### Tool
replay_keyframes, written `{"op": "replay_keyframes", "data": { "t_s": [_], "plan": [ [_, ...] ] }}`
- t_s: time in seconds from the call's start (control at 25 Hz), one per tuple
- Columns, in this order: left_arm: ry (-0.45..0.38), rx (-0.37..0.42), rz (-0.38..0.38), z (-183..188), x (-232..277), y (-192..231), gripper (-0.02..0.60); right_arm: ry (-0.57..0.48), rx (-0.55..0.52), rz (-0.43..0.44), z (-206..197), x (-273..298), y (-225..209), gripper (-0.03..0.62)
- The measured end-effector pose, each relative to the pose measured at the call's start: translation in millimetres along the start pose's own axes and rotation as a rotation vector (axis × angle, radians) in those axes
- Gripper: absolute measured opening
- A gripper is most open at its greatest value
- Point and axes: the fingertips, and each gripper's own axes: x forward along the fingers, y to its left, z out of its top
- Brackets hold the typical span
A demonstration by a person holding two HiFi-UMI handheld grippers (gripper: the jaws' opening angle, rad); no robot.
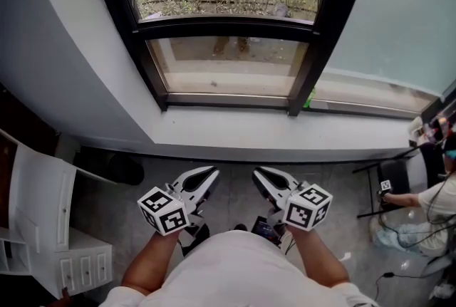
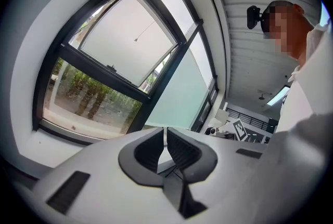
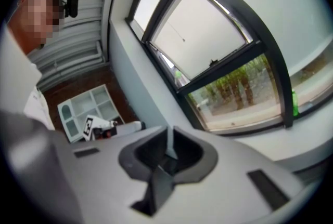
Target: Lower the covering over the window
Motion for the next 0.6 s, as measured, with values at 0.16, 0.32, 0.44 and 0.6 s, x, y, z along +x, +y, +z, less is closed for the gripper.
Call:
{"op": "replay_keyframes", "data": {
  "t_s": [0.16, 0.32, 0.44, 0.6],
  "plan": [
    [-0.016, -0.001, 0.034, 1, 3, 3, 0.026, 0.006, -0.012, 0.027, 7, 4, -5, 0.077],
    [-0.017, -0.007, 0.048, 4, 3, 10, 0.026, 0.01, -0.015, 0.048, 10, 14, -7, 0.089],
    [-0.017, -0.003, 0.052, 8, 4, 25, 0.026, 0.016, -0.013, 0.053, 12, 29, -8, 0.091],
    [-0.022, -0.002, 0.028, 22, 9, 57, 0.026, 0.009, -0.026, 0.037, 19, 60, -16, 0.091]
  ]
}}
